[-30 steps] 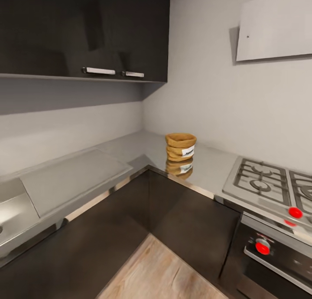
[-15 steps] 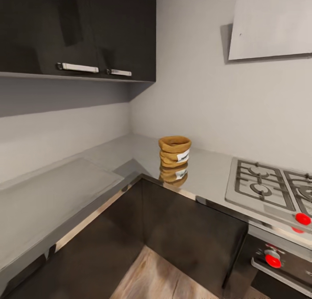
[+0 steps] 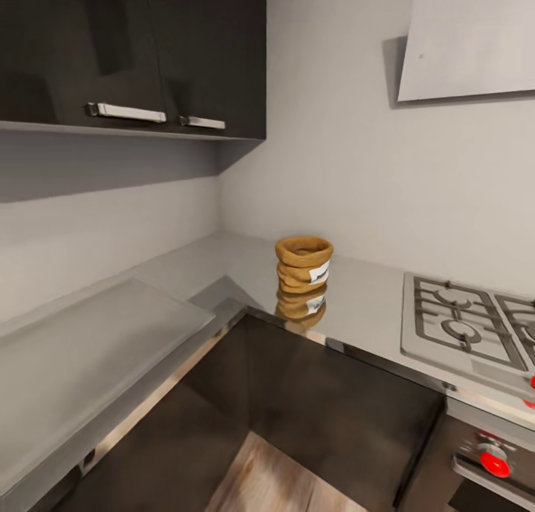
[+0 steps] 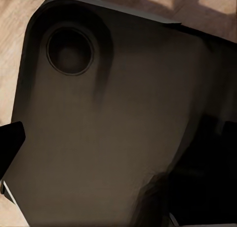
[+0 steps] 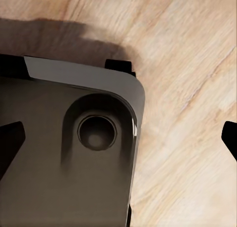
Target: In the kitchen, take the popcorn bag from the countertop, put it into the microwave, and heat it until the popcorn is cooked so the cooked popcorn ends up inside the bag.
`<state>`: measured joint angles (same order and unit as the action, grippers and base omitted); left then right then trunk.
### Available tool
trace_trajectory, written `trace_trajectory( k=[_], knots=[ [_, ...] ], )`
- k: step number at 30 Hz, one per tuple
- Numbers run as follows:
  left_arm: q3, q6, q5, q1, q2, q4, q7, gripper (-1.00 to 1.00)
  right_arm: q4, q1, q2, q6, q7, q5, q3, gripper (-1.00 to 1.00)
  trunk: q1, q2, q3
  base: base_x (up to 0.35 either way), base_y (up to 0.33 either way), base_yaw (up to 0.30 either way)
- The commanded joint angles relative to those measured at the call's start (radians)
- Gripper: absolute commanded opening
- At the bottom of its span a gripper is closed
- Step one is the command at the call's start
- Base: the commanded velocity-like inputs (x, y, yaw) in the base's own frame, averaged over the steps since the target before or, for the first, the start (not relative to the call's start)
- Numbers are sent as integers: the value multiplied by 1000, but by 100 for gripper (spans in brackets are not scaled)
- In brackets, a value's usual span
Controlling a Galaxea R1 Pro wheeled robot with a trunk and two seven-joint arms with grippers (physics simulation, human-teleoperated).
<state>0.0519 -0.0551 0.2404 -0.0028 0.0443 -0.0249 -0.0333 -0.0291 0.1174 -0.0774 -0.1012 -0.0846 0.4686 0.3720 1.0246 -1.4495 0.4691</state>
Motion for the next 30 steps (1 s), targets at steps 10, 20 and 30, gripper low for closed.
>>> trace_trajectory(
  k=[10, 20, 30],
  knots=[
    [5, -3, 2, 0, 0, 0, -3, 100, -3, 1, 3, -6, 0, 7, 8, 100, 0, 0, 1, 216, 243, -78],
    [6, -3, 4, 0, 0, 0, -2, 100, -3, 1, 1, -6, 0, 5, 8, 100, 0, 0, 1, 24, 24, -235],
    [8, -3, 9, 0, 0, 0, -2, 100, -3, 1, 1, -6, 0, 5, 8, 100, 0, 0, 1, 0, 0, -238]
  ],
)
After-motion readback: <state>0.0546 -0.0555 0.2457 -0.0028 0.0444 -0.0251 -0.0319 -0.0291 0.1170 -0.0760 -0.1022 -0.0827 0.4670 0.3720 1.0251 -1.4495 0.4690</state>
